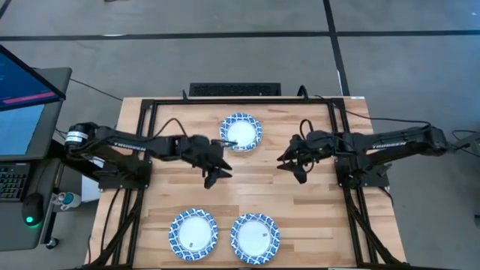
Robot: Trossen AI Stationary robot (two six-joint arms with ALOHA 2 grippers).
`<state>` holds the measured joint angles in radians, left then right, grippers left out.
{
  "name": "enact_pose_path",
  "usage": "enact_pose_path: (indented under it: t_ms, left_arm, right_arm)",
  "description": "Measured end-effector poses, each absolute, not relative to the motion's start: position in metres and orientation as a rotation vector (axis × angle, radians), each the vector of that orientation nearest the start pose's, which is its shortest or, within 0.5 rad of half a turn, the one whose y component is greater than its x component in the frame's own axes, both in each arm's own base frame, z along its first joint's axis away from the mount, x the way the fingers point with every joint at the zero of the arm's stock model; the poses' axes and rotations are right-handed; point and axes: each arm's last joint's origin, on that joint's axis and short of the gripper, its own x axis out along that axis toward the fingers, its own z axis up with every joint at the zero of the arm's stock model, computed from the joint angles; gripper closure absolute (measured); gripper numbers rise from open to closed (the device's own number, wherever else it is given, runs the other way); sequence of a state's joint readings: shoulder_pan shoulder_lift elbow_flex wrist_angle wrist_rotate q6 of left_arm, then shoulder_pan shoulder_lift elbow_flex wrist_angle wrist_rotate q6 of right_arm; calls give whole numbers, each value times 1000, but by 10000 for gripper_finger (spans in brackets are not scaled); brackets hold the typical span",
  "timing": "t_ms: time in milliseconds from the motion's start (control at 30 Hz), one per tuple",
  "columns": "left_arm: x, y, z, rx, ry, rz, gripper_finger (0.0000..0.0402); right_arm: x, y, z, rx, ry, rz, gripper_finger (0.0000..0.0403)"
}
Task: Nest bowls inside each other
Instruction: Stack the white bowl on top of the other white bowl
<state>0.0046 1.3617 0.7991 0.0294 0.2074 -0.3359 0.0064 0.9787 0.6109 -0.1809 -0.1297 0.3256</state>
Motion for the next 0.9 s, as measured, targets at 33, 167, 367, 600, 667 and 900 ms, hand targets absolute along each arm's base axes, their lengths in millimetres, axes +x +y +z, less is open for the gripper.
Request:
enact_pose_path:
  t_ms: [33,167,367,600,667,900]
  left_arm:
    - [286,-10,230,-397,572,-96,255]
    - [282,-32,224,-448,595,-70,255]
    - [278,-63,224,-477,559,-35,255]
    - [271,-88,223,-521,554,3,255]
    - [271,-94,221,-533,558,6,255]
    - [280,-111,210,-575,578,24,255]
  right_arm:
    - [207,7,239,349,563,52,216]
    - [214,16,236,368,564,83,217]
    - [223,33,224,349,625,147,217]
    - [233,61,217,314,603,290,217]
    - [234,70,216,273,590,335,217]
    - [229,92,213,99,572,466,217]
